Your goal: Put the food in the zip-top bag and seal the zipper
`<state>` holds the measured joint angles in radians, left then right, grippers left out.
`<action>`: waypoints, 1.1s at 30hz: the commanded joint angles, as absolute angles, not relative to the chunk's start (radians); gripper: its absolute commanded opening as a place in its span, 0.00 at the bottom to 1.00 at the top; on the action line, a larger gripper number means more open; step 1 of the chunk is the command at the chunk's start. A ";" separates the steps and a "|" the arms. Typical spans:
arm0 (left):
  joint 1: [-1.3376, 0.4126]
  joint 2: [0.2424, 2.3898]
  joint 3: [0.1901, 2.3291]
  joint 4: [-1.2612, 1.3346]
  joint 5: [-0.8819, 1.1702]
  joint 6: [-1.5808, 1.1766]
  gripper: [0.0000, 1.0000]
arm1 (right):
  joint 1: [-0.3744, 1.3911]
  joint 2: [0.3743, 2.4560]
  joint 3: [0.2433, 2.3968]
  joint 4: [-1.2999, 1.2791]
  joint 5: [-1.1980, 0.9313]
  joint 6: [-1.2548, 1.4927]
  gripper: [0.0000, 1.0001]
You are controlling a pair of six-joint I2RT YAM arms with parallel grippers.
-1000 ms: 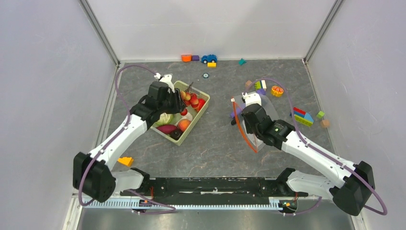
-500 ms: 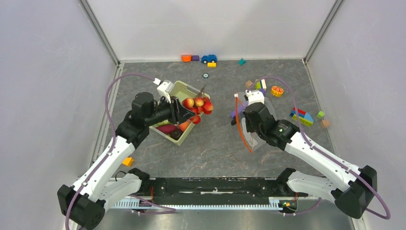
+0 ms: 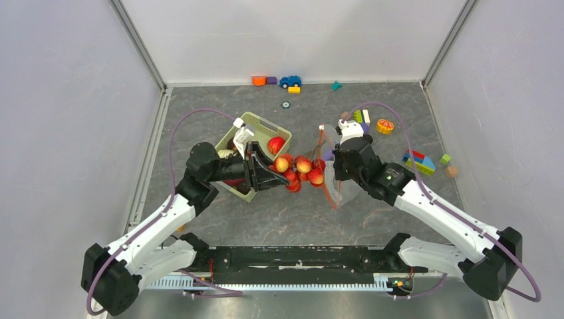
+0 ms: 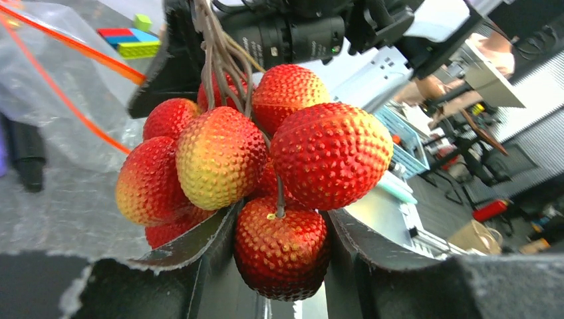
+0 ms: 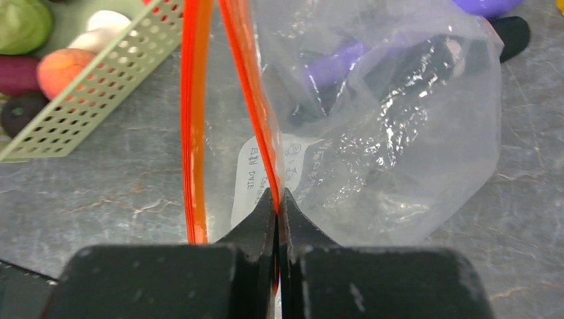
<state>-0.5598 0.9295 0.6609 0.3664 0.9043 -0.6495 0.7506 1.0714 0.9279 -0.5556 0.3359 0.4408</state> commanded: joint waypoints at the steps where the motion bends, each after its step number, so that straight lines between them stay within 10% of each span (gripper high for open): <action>1: -0.618 0.981 0.675 0.547 0.969 -0.754 0.02 | 0.747 1.029 0.952 -0.469 0.272 0.464 0.00; 33: -0.674 1.101 0.925 -0.252 0.555 -0.782 0.02 | 0.748 1.001 0.839 -0.241 0.087 0.295 0.00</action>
<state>-0.6601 1.0546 0.8135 -0.1852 0.6113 -0.7444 0.7506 1.0046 0.8783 -0.3897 0.2428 0.3866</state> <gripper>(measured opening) 0.480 0.010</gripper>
